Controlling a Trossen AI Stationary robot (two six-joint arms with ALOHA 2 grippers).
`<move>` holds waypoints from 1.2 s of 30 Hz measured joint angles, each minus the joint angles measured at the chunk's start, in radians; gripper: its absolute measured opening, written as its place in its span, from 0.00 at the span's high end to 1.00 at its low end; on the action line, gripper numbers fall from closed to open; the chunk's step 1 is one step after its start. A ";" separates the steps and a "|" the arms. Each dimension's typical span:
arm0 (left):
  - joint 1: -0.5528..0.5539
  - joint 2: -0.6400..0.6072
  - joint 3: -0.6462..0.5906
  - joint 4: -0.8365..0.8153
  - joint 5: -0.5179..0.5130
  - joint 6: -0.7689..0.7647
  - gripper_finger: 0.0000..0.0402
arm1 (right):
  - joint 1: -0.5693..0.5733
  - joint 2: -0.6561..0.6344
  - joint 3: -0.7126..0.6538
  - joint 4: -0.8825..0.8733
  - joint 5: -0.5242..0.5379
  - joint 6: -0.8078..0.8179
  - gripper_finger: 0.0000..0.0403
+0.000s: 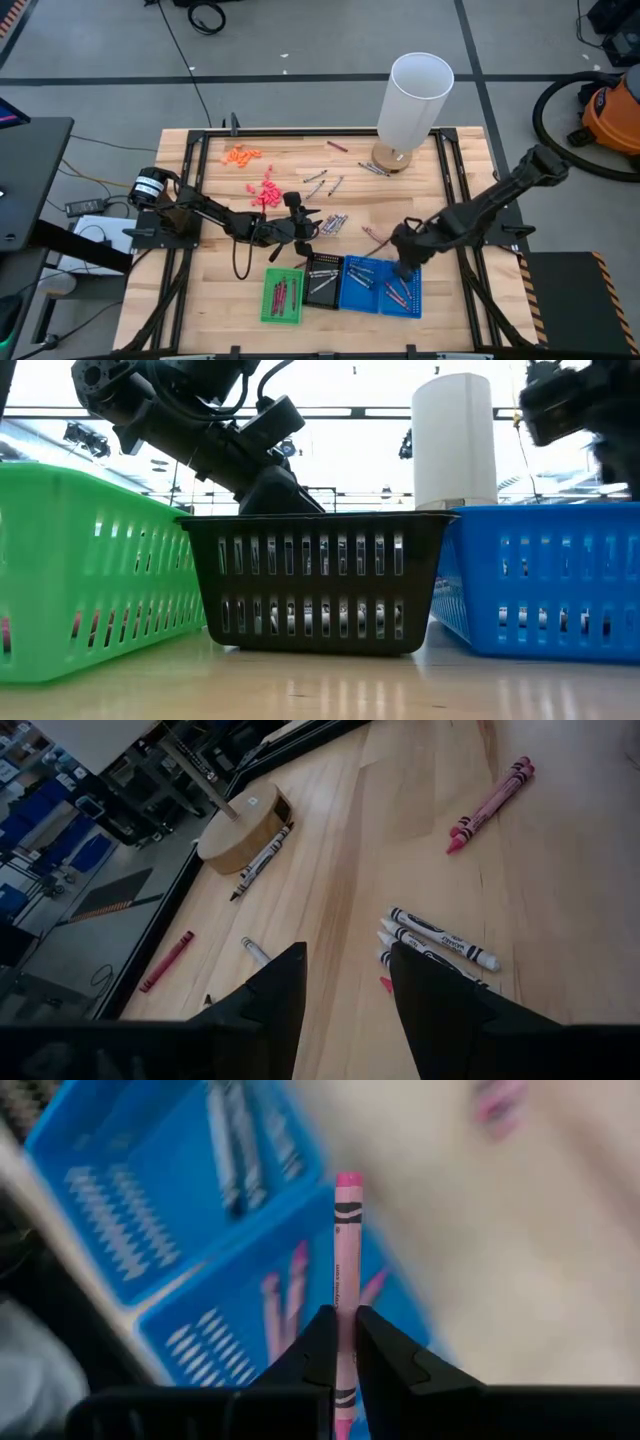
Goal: Sort crayons
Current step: Put the pink crayon into the right blue bin, then put the black crayon into the left blue bin
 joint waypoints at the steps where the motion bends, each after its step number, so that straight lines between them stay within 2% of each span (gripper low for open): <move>1: 0.000 0.000 0.000 0.000 0.000 0.000 0.61 | 0.023 0.001 0.000 0.015 -0.012 0.024 0.92; 11: 0.018 0.000 0.000 0.000 0.000 -0.038 0.61 | 0.142 0.095 0.000 0.088 0.003 0.266 0.90; 17: 0.020 0.000 0.000 0.000 0.005 -0.040 0.61 | 0.155 0.139 0.000 0.104 -0.011 0.291 0.86; 24: 0.020 0.000 0.000 0.000 0.012 -0.030 0.61 | 0.144 0.091 0.000 0.096 -0.050 0.291 0.75; 29: 0.026 0.000 0.000 0.000 0.012 -0.069 0.61 | 0.107 0.029 0.000 0.082 0.015 0.241 0.73; 36: 0.040 0.000 0.000 0.000 0.014 -0.142 0.61 | -0.006 0.037 0.000 0.045 0.183 0.015 0.76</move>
